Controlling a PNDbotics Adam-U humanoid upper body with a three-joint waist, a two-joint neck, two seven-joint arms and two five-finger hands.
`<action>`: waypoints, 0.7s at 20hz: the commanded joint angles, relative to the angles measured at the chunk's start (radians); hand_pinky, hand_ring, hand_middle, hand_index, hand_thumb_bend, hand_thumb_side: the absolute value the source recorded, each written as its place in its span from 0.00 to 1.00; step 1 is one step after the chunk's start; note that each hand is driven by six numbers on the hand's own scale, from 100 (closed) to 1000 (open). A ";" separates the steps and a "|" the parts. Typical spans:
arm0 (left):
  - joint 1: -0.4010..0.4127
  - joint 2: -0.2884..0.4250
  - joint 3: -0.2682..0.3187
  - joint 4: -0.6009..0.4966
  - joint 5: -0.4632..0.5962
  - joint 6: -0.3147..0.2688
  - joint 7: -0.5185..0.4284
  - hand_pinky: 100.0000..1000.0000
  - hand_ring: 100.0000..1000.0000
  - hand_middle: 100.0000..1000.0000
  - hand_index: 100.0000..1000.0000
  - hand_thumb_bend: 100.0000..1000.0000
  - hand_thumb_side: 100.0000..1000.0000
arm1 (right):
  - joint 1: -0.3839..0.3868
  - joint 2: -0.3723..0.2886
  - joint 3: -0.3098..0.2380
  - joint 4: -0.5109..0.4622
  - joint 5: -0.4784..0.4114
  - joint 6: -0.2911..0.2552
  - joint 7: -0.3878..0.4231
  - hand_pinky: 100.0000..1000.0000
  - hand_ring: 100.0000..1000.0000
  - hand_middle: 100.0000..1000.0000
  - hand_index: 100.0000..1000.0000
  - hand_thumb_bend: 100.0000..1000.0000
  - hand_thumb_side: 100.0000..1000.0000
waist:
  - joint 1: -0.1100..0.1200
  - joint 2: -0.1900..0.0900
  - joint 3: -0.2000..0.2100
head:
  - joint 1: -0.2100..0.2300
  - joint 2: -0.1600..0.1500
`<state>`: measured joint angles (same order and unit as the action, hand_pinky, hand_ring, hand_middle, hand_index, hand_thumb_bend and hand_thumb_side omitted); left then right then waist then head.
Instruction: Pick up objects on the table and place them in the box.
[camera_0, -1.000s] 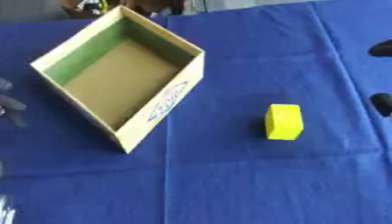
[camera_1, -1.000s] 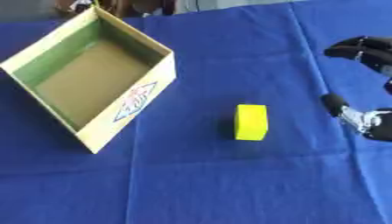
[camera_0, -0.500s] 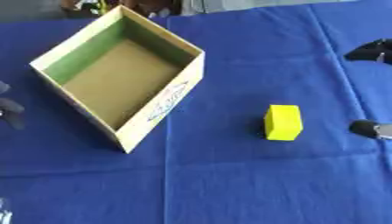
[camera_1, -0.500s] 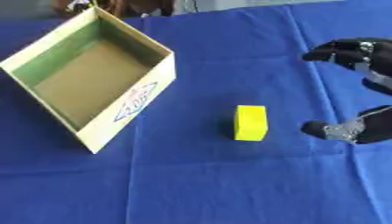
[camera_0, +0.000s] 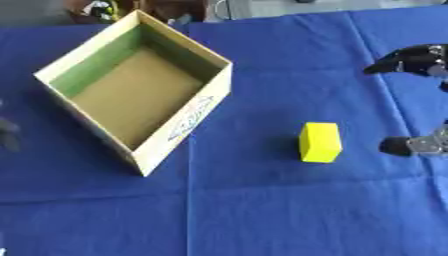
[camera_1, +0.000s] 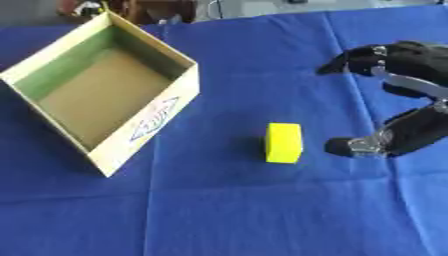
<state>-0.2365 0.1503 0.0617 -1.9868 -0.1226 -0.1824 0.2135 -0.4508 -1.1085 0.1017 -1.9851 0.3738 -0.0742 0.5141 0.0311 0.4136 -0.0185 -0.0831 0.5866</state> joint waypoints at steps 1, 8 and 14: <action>-0.003 0.023 -0.005 -0.013 0.003 -0.001 -0.006 0.18 0.37 0.50 0.59 0.00 0.87 | -0.036 -0.007 0.000 -0.015 -0.020 0.037 0.043 0.87 0.84 0.83 0.95 0.53 0.77 | -0.005 -0.027 0.003 | -0.008 -0.001; -0.002 0.021 -0.009 -0.013 0.006 0.001 -0.011 0.18 0.37 0.50 0.59 0.00 0.87 | -0.074 0.023 0.029 -0.015 -0.048 0.148 0.144 0.86 0.85 0.83 0.96 0.56 0.73 | -0.008 -0.026 0.015 | -0.019 0.008; -0.003 0.020 -0.011 -0.013 0.007 0.002 -0.013 0.18 0.37 0.50 0.59 0.00 0.87 | -0.112 0.059 0.060 -0.015 -0.053 0.210 0.219 0.86 0.85 0.83 0.96 0.57 0.71 | -0.009 -0.025 0.022 | -0.021 0.014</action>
<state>-0.2365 0.1503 0.0544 -1.9868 -0.1168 -0.1784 0.2040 -0.5483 -1.0371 0.1665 -1.9852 0.3274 0.1252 0.7160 0.0242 0.4132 0.0022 -0.1010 0.5965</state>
